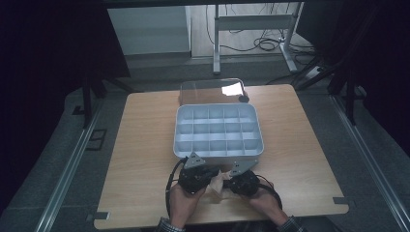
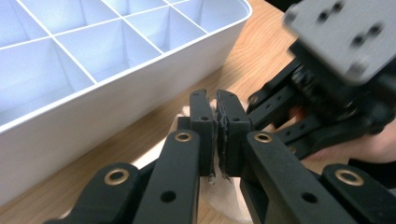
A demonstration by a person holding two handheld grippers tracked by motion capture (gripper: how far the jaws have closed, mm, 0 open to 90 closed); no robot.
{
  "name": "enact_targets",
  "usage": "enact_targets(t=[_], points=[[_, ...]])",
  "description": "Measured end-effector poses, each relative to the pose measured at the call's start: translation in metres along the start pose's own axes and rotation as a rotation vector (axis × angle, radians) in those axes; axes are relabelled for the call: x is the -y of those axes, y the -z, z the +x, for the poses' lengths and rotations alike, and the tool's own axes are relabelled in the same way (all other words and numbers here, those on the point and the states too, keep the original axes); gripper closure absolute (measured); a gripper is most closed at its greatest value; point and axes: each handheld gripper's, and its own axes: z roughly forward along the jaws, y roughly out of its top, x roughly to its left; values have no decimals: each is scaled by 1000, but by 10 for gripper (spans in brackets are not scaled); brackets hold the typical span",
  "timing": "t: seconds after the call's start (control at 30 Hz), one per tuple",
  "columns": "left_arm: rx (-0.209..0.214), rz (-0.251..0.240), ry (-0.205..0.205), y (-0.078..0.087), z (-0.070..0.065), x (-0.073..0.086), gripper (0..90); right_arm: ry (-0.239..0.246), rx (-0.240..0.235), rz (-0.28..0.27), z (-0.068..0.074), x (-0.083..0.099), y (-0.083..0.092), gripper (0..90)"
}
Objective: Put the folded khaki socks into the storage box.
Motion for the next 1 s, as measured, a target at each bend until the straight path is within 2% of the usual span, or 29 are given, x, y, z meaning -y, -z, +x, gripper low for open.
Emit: enact_targets(t=[0.1,0.23,0.4,0.47,0.57,0.7,0.93,1.0], points=[[-4,1,0,0,0,0,865,-2,14,-29,-3,-3,15,895],[-10,7,-5,0,-2,0,864,3,65,-30,-12,-2,35,895],[-12,12,1,-3,-1,0,863,-29,81,-28,-28,17,59,894],[-10,13,0,-4,-1,0,863,-37,92,-26,-31,22,64,894],[-11,15,-3,-4,-3,-1,863,-49,95,-26,-34,30,66,894],[-11,19,-4,-5,-4,-2,863,-31,89,-44,-31,34,64,894],[-8,17,-9,-5,-5,-4,863,-12,98,8,-35,35,49,894],[-5,18,-10,-6,-6,-5,863,-31,81,-6,-38,39,48,895]])
